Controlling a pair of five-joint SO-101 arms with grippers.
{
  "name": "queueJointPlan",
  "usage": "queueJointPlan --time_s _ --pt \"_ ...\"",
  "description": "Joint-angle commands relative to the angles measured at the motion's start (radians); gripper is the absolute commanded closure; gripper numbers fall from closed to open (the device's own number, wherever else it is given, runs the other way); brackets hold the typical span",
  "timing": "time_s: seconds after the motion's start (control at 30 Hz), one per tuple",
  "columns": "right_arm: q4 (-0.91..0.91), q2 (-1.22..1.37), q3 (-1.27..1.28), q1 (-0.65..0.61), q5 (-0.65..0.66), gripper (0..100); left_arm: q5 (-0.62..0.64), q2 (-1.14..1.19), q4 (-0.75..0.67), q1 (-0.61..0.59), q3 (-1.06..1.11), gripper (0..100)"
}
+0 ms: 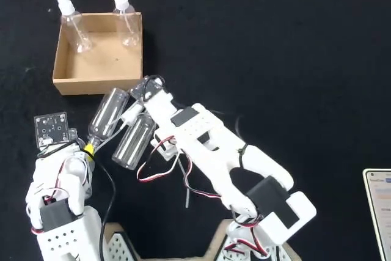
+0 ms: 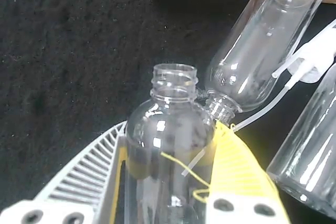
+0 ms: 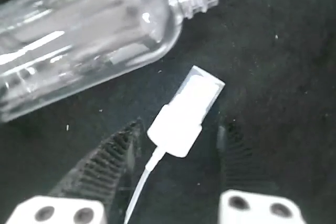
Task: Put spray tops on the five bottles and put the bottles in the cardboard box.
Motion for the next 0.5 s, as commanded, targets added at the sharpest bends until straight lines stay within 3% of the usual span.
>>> queueJointPlan --time_s 0.0,0.17,0.47 --pt "-0.011 -0.058 -0.067 0.009 -0.137 80.5 0.0 -0.009 0.0 0.001 -0.01 93" --pt "-0.011 -0.054 -0.082 0.014 -0.287 82.5 0.0 -0.009 0.0 0.001 -0.01 93" --pt "0.011 -0.053 -0.076 0.008 -0.328 82.8 0.0 -0.009 0.0 0.001 -0.01 93"
